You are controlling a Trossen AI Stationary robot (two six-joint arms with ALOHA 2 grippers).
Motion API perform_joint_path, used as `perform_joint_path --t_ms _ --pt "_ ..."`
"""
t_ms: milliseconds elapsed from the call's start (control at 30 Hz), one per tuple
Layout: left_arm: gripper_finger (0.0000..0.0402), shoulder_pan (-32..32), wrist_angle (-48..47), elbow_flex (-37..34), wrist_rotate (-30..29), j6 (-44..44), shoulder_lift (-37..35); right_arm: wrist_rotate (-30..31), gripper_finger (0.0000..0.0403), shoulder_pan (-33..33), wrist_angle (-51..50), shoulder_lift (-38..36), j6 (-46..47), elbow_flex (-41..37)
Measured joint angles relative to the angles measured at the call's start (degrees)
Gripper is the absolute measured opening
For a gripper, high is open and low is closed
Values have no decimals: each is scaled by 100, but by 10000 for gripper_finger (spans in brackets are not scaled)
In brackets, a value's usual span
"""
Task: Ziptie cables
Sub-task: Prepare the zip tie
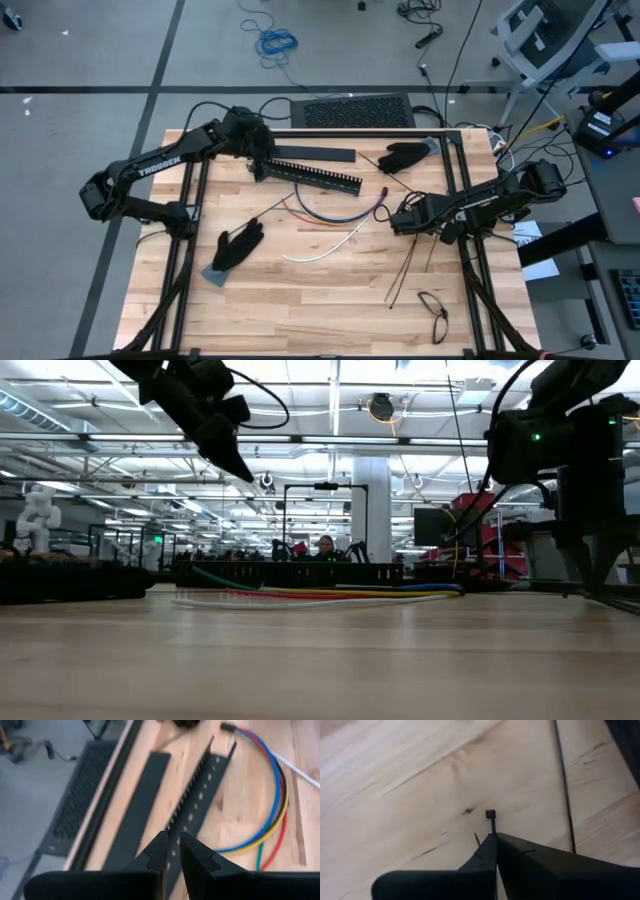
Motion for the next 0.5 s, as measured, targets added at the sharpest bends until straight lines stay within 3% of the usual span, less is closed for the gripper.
perform_joint_path --t_ms 500 --pt "48 92 -38 608 22 6 -404 715 0 65 -1534 -8 -174 1244"
